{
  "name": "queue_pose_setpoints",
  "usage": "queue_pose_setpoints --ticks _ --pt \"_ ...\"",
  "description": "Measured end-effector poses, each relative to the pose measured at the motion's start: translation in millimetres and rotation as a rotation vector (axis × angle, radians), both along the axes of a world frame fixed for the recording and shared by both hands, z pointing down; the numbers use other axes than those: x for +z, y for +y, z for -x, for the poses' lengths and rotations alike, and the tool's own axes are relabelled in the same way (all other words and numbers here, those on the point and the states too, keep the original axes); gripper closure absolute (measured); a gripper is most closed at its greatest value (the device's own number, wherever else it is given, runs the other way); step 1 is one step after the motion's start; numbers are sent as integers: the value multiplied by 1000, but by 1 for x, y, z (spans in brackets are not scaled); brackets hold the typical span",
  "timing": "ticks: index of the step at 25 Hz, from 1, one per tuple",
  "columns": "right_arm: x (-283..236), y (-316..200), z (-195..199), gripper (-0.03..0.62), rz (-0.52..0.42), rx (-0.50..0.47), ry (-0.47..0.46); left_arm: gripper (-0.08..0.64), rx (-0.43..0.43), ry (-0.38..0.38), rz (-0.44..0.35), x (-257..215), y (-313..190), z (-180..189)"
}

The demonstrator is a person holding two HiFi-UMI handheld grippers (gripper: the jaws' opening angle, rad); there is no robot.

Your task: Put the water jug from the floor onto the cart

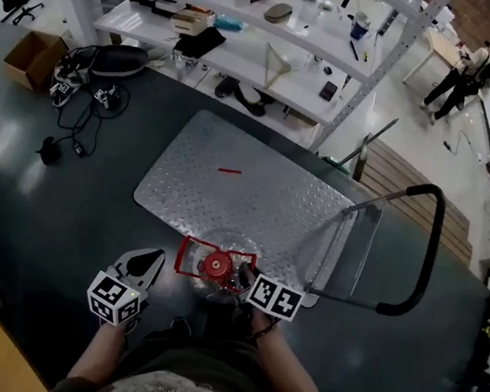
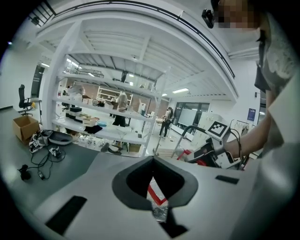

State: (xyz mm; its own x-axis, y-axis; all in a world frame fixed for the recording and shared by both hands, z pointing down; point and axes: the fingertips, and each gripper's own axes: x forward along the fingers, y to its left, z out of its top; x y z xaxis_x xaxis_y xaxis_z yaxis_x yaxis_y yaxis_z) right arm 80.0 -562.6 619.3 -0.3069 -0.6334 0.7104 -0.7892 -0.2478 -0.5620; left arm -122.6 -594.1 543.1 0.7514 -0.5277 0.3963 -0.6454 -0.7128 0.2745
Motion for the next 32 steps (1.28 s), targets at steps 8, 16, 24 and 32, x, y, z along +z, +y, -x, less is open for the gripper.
queue_pose_setpoints --ticks 8,16,24,32 --pt "3 -72 -50 552 3 -58 -28 555 0 -43 -6 -2 -83 -68" --pt "5 -149 -86 552 -24 -55 -42 555 -36 -46 -37 -4 -164 -101" --pt "20 -222 -108 551 -38 57 -80 555 37 -2 -8 6 -236 -128" --pt "38 -270 -133 551 -95 141 -143 554 110 3 13 15 -283 -148"
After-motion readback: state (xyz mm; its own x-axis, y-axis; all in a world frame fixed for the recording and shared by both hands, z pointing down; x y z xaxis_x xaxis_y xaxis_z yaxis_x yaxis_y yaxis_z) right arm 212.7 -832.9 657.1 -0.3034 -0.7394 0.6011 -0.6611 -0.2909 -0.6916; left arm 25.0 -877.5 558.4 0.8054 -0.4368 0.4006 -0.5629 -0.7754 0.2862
